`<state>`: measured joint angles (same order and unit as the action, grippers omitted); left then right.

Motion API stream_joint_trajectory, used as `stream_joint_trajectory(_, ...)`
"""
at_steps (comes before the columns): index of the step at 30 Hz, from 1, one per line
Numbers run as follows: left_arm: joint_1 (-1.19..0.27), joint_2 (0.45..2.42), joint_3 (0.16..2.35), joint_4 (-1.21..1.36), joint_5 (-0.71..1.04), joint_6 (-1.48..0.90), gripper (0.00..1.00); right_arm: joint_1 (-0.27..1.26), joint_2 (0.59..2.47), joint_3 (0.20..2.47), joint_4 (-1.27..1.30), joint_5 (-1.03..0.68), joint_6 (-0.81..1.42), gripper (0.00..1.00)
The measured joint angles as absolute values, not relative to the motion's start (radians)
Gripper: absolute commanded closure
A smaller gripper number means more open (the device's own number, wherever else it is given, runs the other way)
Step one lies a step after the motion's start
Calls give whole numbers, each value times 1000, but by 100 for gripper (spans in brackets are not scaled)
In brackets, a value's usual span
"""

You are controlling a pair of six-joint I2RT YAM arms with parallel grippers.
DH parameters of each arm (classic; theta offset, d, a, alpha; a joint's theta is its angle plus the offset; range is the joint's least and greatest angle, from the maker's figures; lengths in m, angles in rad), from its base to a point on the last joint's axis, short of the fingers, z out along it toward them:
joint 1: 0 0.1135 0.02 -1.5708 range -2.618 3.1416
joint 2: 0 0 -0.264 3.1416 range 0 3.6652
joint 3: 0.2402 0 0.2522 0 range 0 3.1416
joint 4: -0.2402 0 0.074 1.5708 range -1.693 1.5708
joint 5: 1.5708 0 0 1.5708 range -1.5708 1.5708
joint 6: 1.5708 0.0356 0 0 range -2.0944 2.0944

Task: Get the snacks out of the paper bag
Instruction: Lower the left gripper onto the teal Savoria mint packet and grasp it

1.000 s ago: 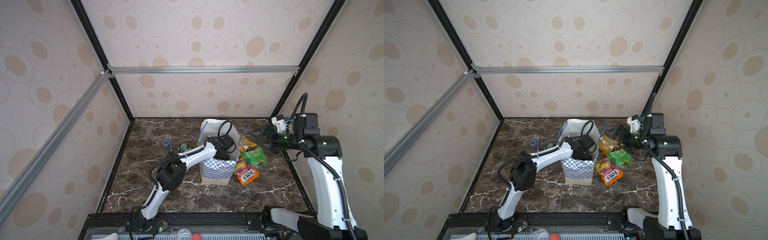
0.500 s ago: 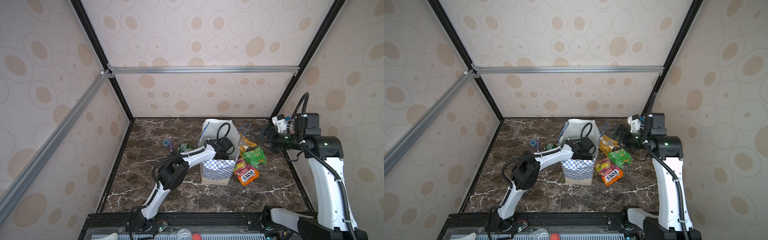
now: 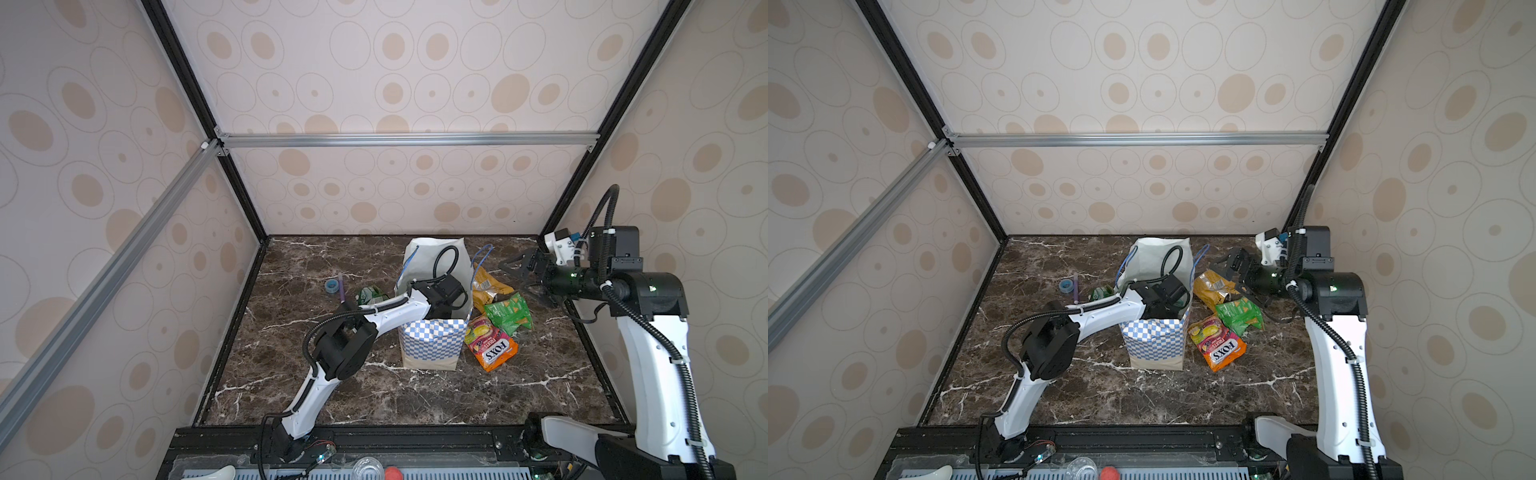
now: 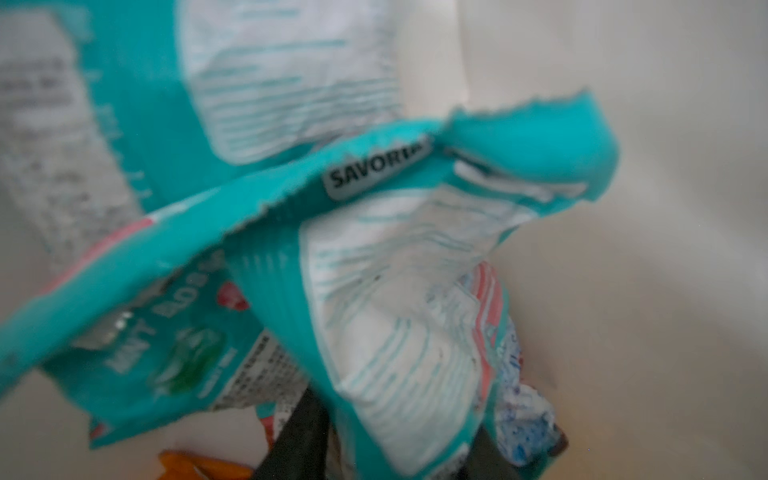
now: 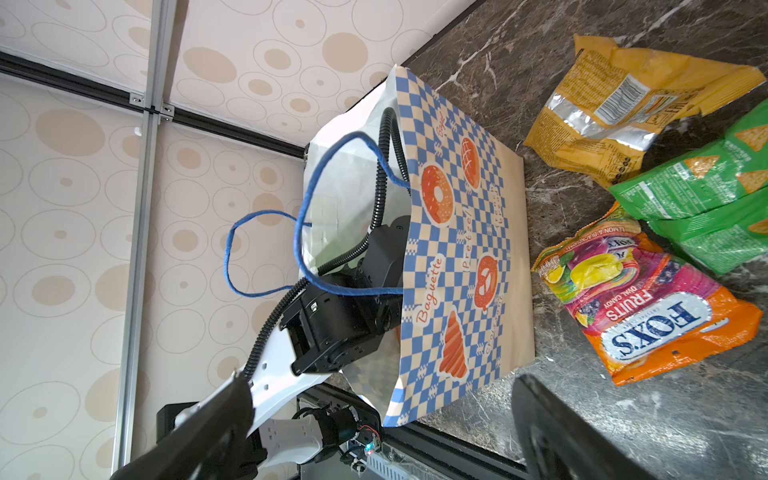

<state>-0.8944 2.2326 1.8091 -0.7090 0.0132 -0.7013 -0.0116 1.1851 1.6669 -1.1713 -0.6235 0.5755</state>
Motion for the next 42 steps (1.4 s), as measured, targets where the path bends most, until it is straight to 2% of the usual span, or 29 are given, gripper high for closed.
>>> stream_joint_trajectory(10, -892, 2256, 1889, -796, 12, -687, 100, -12, 1185, 1667, -1174, -624, 575, 0)
stream_joint_trajectory(24, -884, 2277, 2083, -960, -19, -680, 100, -12, 1185, 1667, -1174, -620, 576, 0)
stream_joint_trajectory(42, -853, 2274, 2308, -1010, -33, -681, 100, -11, 1185, 1667, -1174, -620, 578, 0)
